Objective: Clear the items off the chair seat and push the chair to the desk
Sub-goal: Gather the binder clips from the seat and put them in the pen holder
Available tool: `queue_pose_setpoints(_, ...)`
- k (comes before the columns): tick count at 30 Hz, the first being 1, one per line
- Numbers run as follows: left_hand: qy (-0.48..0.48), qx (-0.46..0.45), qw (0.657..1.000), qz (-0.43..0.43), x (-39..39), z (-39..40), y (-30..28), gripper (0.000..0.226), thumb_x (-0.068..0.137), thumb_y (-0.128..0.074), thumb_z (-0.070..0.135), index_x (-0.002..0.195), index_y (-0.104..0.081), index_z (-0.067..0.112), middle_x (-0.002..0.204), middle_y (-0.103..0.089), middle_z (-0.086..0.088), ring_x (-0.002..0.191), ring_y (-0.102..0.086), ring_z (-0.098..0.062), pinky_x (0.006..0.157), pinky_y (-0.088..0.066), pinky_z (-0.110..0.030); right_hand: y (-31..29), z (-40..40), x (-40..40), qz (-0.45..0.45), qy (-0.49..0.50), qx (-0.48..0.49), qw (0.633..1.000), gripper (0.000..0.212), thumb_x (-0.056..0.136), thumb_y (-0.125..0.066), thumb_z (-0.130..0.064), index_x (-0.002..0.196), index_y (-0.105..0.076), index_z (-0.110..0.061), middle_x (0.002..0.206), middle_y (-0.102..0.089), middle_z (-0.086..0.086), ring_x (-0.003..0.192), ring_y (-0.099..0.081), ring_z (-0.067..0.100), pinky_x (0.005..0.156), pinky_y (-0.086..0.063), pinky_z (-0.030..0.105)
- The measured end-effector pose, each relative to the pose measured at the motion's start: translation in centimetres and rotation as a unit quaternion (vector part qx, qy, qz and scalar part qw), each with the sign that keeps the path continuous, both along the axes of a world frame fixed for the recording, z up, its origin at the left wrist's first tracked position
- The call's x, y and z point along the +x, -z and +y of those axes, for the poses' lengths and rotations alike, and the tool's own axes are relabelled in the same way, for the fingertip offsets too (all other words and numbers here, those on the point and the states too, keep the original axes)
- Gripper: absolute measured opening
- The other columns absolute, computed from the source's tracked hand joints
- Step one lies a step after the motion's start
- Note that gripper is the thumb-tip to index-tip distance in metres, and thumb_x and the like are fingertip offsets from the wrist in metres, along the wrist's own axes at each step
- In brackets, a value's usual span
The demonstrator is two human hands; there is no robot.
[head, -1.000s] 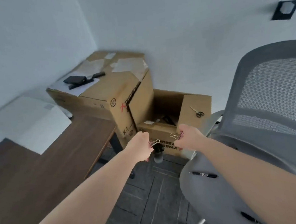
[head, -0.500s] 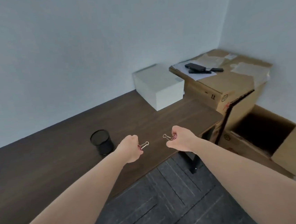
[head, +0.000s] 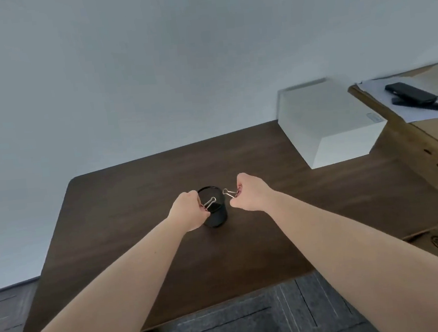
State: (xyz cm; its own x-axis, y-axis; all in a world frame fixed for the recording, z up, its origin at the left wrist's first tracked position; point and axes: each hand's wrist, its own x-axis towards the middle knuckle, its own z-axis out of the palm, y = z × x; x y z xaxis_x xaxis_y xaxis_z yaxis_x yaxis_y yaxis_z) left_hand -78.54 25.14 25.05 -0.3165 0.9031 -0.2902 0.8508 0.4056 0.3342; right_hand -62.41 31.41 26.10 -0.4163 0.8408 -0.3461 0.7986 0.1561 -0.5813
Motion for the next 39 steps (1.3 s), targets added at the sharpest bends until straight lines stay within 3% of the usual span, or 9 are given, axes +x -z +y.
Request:
queue_pose_setpoints(5, -0.051, 0.005, 0.998, -0.038, -0.7, 4.6, 1.2, 0.015, 0.082, -0.059, 0.020, 0.090, -0.051, 0.010, 0.102, -0.060, -0.010, 0.081, -0.053, -0.023, 0.064, -0.041, -0.031, 1.4, 4.5, -3.8, -0.012, -0.034, -0.029, 0.999, 0.026, 0.083, -0.062, -0.019, 0.099, -0.043, -0.010, 0.088, -0.051, 0.003, 0.083, -0.049, 0.021, 0.066, -0.040, 0.030)
queue_pose_setpoints(8, -0.073, -0.002, 0.995, -0.066, -0.5, 5.9, 1.7, 0.015, 0.080, -0.058, 0.019, 0.087, -0.049, 0.010, 0.096, -0.061, -0.010, 0.080, -0.058, -0.024, 0.064, -0.044, -0.032, 2.2, 6.0, -5.0, -0.031, -0.033, -0.050, 0.998, 0.030, 0.083, -0.063, -0.018, 0.102, -0.041, -0.010, 0.083, -0.052, 0.003, 0.078, -0.050, 0.020, 0.056, -0.040, 0.026)
queue_pose_setpoints(11, -0.095, -0.030, 0.991, -0.094, -0.4, 6.6, 2.7, 0.021, 0.077, -0.061, 0.023, 0.087, -0.048, 0.011, 0.097, -0.064, -0.010, 0.085, -0.066, -0.026, 0.067, -0.049, -0.034, 2.8, 6.8, -5.9, -0.054, -0.029, -0.082, 0.995, 0.034, 0.082, -0.066, -0.018, 0.107, -0.042, -0.013, 0.094, -0.053, 0.008, 0.066, -0.049, 0.016, 0.048, -0.041, 0.024)
queue_pose_setpoints(16, -0.121, -0.051, 0.985, -0.111, -1.0, 7.5, 3.7, 0.021, 0.077, -0.060, 0.024, 0.088, -0.048, 0.011, 0.101, -0.066, -0.011, 0.088, -0.068, -0.026, 0.067, -0.051, -0.034, 3.6, 7.7, -6.9, -0.040, -0.005, -0.131, 0.991, 0.033, 0.082, -0.067, -0.012, 0.106, -0.044, -0.010, 0.103, -0.050, 0.008, 0.086, -0.054, 0.021, 0.066, -0.054, 0.029)
queue_pose_setpoints(21, -0.136, -0.041, 0.982, -0.126, -1.5, 7.7, 4.6, 0.018, 0.080, -0.056, 0.024, 0.091, -0.051, 0.011, 0.103, -0.066, -0.011, 0.088, -0.065, -0.025, 0.064, -0.047, -0.030, 3.9, 7.7, -8.0, -0.001, 0.024, -0.148, 0.989, 0.050, 0.083, -0.067, -0.011, 0.126, -0.043, -0.006, 0.107, -0.047, 0.007, 0.088, -0.054, 0.022, 0.067, -0.058, 0.030)
queue_pose_setpoints(24, -0.129, -0.046, 0.984, -0.116, -1.6, 7.8, 4.8, 0.024, 0.082, -0.056, 0.023, 0.099, -0.054, 0.007, 0.099, -0.062, -0.008, 0.082, -0.056, -0.022, 0.065, -0.043, -0.029, 4.2, 7.4, -8.7, 0.000, 0.034, -0.147, 0.989, 0.041, 0.083, -0.066, -0.008, 0.118, -0.047, -0.006, 0.105, -0.048, 0.009, 0.082, -0.058, 0.023, 0.074, -0.060, 0.035)
queue_pose_setpoints(29, -0.104, -0.052, 0.987, -0.113, -1.9, 7.3, 5.2, 0.030, 0.080, -0.063, 0.023, 0.103, -0.054, 0.006, 0.099, -0.057, -0.006, 0.082, -0.051, -0.021, 0.067, -0.044, -0.029, 4.8, 6.8, -9.5, -0.015, 0.027, -0.148, 0.989, 0.034, 0.083, -0.063, -0.005, 0.113, -0.048, -0.006, 0.102, -0.050, 0.011, 0.073, -0.062, 0.023, 0.068, -0.061, 0.037)
queue_pose_setpoints(33, -0.096, -0.030, 0.987, -0.127, -2.4, 6.7, 5.3, 0.038, 0.078, -0.067, 0.025, 0.110, -0.054, 0.009, 0.117, -0.052, -0.011, 0.086, -0.050, -0.021, 0.071, -0.045, -0.030, 5.4, 6.6, -9.8, -0.027, 0.018, -0.122, 0.992, 0.036, 0.083, -0.064, -0.008, 0.116, -0.049, -0.006, 0.108, -0.056, 0.013, 0.085, -0.061, 0.025, 0.076, -0.060, 0.036)
queue_pose_setpoints(39, -0.089, -0.001, 0.985, -0.150, -3.1, 6.3, 5.2, 0.050, 0.075, -0.074, 0.024, 0.118, -0.051, 0.013, 0.121, -0.048, -0.009, 0.095, -0.052, -0.021, 0.077, -0.045, -0.028, 5.7, 6.5, -10.2, -0.042, -0.003, -0.095, 0.995, 0.038, 0.082, -0.067, -0.011, 0.116, -0.052, -0.008, 0.106, -0.058, 0.008, 0.087, -0.053, 0.021, 0.073, -0.049, 0.030)
